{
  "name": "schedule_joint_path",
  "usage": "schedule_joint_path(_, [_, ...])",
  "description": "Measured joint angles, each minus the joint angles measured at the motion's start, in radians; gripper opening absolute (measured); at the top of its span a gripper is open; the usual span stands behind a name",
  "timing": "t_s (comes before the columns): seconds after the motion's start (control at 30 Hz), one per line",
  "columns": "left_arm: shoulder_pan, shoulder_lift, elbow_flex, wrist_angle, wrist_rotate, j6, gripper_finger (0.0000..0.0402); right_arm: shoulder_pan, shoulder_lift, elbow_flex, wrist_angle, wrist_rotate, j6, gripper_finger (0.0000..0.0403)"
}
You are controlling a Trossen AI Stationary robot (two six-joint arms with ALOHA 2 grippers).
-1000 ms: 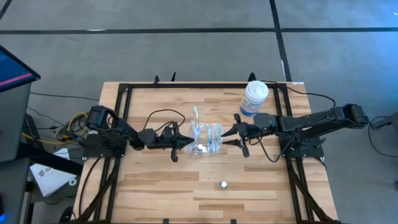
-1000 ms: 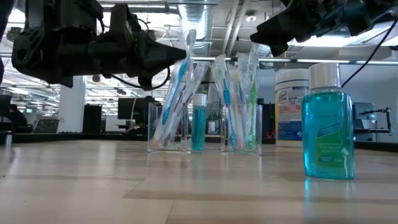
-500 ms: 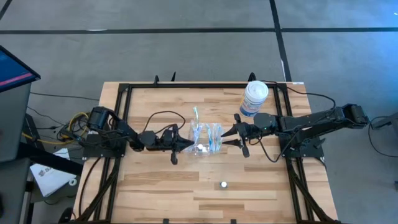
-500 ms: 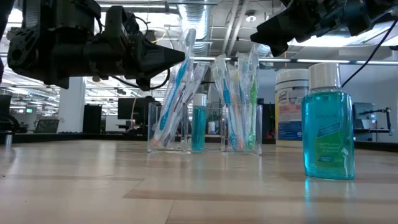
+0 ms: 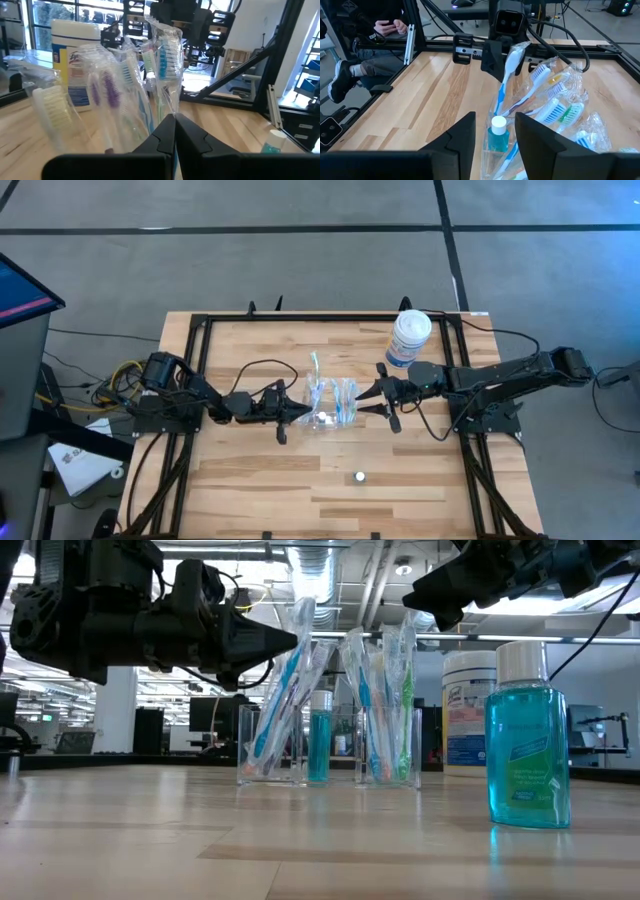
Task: Pick & Place toothbrushing station
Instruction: Put the blue toothbrush into the transparent organizer
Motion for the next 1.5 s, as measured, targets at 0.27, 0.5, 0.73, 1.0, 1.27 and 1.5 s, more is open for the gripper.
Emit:
schedule_joint_path(0.27, [-0.003, 0.000, 0.000, -0.016, -0.001, 0.022, 0.0000, 0.000, 0.000, 0.000, 0.000, 0.000, 0.000, 0.0128])
schedule_joint_path(0.5, [-0.015, 0.016, -0.002, -0.024, -0.023, 0.027, 0.0000, 0.000, 0.000, 0.000, 0.000, 0.000, 0.000, 0.0128])
schedule_joint_path(0.73, [-0.016, 0.072, 0.013, -0.007, -0.044, 0.024, 0.0000, 0.000, 0.001, 0.000, -0.011, 0.000, 0.000, 0.0128])
schedule_joint_path(1.0, [-0.015, 0.072, 0.013, -0.007, -0.043, 0.022, 0.0002, 0.000, 0.001, 0.000, -0.022, 0.000, 0.000, 0.0128])
schedule_joint_path(1.27, [-0.015, 0.072, 0.013, -0.007, -0.043, 0.022, 0.0018, 0.000, 0.001, 0.000, -0.022, 0.000, 0.000, 0.0128])
schedule_joint_path(1.5, [-0.015, 0.069, 0.013, -0.007, -0.043, 0.022, 0.0068, 0.000, 0.002, 0.000, -0.022, 0.000, 0.000, 0.0128])
